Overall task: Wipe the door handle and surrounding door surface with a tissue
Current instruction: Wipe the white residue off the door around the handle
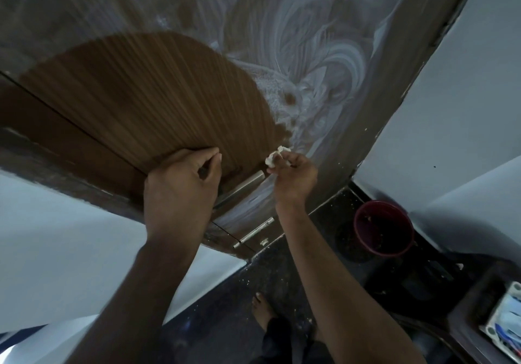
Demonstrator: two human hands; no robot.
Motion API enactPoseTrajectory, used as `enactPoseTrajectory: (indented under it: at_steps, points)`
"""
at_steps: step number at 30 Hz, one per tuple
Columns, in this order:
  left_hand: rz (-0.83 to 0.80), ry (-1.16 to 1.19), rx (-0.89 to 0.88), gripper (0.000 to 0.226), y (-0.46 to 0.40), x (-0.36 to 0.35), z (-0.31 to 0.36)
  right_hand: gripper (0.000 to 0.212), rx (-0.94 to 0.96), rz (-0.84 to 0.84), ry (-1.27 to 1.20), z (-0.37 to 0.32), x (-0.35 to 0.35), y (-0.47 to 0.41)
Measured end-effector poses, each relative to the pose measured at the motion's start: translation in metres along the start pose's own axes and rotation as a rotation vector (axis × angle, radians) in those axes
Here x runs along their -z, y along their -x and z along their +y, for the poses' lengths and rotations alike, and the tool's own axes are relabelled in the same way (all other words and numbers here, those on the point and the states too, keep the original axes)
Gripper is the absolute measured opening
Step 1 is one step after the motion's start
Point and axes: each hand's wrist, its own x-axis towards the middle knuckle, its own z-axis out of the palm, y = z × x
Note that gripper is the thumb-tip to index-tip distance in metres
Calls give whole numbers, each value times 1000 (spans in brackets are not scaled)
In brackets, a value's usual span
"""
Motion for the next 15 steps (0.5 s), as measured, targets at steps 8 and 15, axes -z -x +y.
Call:
enactPoseTrajectory:
  at_steps: [8,15]
  points:
    - [-5,3,23,21,-3,-3,4,10,453,10,127,-65,-15,10]
    - [61,-13,24,21,2,0,1,14,215,-8,149,-28,-2,8]
